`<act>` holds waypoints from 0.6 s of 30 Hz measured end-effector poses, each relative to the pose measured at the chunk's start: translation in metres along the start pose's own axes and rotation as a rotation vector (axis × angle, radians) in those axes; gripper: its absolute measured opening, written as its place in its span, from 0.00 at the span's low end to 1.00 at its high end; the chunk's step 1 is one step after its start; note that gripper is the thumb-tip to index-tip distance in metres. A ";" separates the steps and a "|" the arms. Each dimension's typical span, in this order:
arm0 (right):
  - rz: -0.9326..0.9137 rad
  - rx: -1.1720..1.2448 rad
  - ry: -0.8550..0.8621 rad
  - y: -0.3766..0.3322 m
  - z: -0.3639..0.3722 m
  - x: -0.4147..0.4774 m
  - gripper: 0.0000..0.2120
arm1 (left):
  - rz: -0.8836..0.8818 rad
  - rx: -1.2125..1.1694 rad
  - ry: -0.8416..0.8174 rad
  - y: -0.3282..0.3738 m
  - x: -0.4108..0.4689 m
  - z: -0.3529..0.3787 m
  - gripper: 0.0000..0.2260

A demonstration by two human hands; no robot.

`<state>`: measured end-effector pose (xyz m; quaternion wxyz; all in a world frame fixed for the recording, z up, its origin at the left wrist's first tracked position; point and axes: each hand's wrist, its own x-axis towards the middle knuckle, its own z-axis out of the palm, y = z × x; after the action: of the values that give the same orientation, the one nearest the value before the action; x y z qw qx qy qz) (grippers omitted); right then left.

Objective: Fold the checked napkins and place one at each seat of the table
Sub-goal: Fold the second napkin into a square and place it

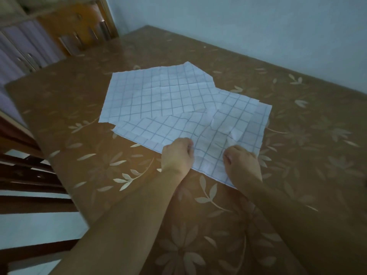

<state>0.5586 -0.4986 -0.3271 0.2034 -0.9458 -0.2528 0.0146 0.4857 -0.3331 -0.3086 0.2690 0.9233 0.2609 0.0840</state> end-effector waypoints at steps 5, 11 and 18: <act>0.136 0.352 0.052 -0.006 -0.008 -0.001 0.15 | -0.080 -0.180 0.046 0.002 -0.005 0.001 0.14; 0.244 0.472 0.010 -0.011 -0.022 -0.002 0.19 | -0.031 -0.208 0.010 -0.001 -0.012 0.000 0.16; 0.315 0.714 -0.038 -0.020 -0.073 -0.036 0.21 | 0.266 0.224 -0.124 0.021 -0.029 -0.014 0.35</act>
<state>0.5271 -0.5274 -0.2554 0.5101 -0.8424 -0.0873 0.1501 0.4660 -0.3575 -0.2861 0.1663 0.9773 0.1270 0.0323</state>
